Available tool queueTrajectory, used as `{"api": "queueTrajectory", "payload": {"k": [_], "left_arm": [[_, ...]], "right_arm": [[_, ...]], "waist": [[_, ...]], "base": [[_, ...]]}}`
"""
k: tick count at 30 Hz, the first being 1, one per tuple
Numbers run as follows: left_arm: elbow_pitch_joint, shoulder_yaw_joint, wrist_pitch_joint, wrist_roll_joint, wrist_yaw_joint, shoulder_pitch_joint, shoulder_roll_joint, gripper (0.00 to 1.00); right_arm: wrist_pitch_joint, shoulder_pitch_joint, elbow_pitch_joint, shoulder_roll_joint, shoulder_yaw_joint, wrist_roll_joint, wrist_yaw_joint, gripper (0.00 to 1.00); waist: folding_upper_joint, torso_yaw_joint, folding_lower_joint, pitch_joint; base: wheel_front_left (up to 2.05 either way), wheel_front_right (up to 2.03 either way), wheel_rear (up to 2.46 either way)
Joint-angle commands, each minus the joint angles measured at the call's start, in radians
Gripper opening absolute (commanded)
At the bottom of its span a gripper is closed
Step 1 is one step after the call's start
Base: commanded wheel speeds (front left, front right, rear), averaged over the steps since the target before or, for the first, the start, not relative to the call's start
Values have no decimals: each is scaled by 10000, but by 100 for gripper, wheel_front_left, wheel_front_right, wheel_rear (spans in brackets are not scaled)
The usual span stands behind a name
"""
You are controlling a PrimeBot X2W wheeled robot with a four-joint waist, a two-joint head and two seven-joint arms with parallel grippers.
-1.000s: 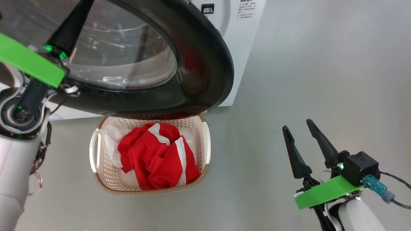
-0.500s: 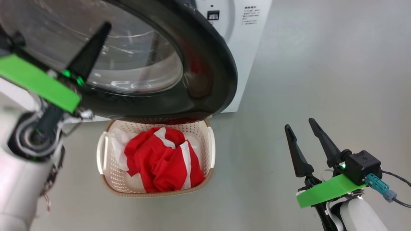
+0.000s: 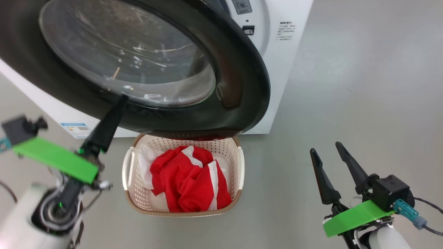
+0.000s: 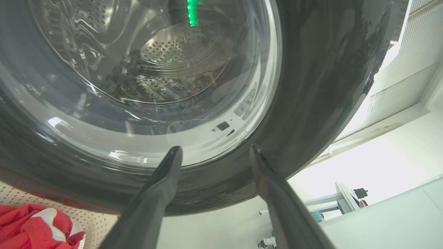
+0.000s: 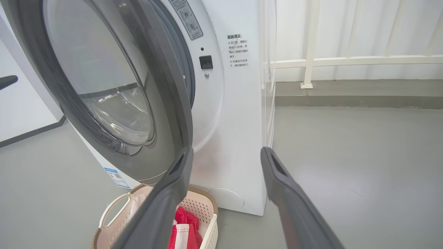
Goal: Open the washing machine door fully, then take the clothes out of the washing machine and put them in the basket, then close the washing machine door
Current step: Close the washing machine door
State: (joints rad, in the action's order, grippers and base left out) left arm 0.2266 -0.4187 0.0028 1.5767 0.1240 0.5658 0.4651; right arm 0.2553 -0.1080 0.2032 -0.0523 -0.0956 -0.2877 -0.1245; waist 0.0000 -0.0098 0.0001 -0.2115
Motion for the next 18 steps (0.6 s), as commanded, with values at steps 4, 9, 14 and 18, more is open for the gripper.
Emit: {"api": "queueTrajectory", "payload": {"k": [4, 9, 14, 18], "left_arm": [[-365, 600, -462, -69, 67, -699, 567, 100], [-492, 660, -1091, -306, 67, -1596, 720, 100], [-484, 685, -1850, -465, 67, -2392, 850, 100], [-281, 641, -2278, -725, 67, -2912, 999, 100]], "right_arm": [[65, 126, -245, 20, -109, 137, -62, 100], [65, 201, -240, 13, -56, 185, -62, 100], [65, 294, -230, -25, 18, 201, -62, 100], [65, 403, -252, -55, 91, 198, -62, 100]], "waist": [[0, 203, -1, 139], [0, 257, -1, 165], [0, 226, -1, 219], [0, 188, -1, 244]], "base": [[0, 0, 0], [0, 0, 0], [0, 0, 0], [0, 0, 0]]}}
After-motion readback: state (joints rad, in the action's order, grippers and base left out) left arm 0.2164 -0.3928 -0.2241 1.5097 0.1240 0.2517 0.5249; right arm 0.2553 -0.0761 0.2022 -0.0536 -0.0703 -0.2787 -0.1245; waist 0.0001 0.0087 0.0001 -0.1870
